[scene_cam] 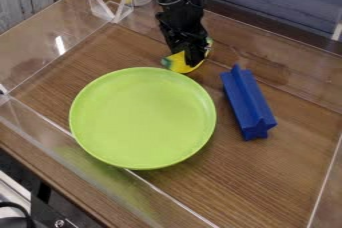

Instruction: Remove the banana from inside the green plate and put it on the table

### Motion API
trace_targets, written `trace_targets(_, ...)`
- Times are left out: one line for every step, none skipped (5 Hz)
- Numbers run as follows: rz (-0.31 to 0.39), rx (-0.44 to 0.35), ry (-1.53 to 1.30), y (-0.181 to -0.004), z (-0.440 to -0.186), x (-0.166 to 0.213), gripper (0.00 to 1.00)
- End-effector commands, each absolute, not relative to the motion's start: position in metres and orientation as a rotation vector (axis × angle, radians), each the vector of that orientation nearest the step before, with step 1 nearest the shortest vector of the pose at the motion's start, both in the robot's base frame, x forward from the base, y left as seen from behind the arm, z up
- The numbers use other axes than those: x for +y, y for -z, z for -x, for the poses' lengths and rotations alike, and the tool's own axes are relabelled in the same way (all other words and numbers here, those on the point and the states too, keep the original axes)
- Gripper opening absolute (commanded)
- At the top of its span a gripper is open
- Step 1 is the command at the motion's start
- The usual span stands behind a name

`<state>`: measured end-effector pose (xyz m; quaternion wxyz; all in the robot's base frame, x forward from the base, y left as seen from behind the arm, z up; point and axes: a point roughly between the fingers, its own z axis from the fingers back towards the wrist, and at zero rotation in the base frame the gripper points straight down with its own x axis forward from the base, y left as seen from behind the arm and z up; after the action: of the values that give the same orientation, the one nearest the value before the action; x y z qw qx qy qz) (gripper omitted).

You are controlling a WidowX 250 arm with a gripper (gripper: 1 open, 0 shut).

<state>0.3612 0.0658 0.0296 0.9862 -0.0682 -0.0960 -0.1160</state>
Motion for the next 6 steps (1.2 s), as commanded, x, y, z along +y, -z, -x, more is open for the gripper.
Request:
trace_targets(0.121, -0.222, 0.226, -0.041, -0.364, 0.072, 0.00)
trace_targets(0.119, -0.228, 0.223, -0.044, -0.364, 0.073, 0.00)
trace_targets(0.117, -0.236, 0.219, -0.047, -0.365, 0.075, 0.00)
trace_targets(0.115, -0.243, 0.215, -0.051, -0.365, 0.077, 0.00)
trace_targets(0.113, -0.250, 0.211, -0.054, -0.365, 0.079, 0.00)
trace_targets(0.107, -0.263, 0.212, -0.065, -0.363, 0.077, 0.00)
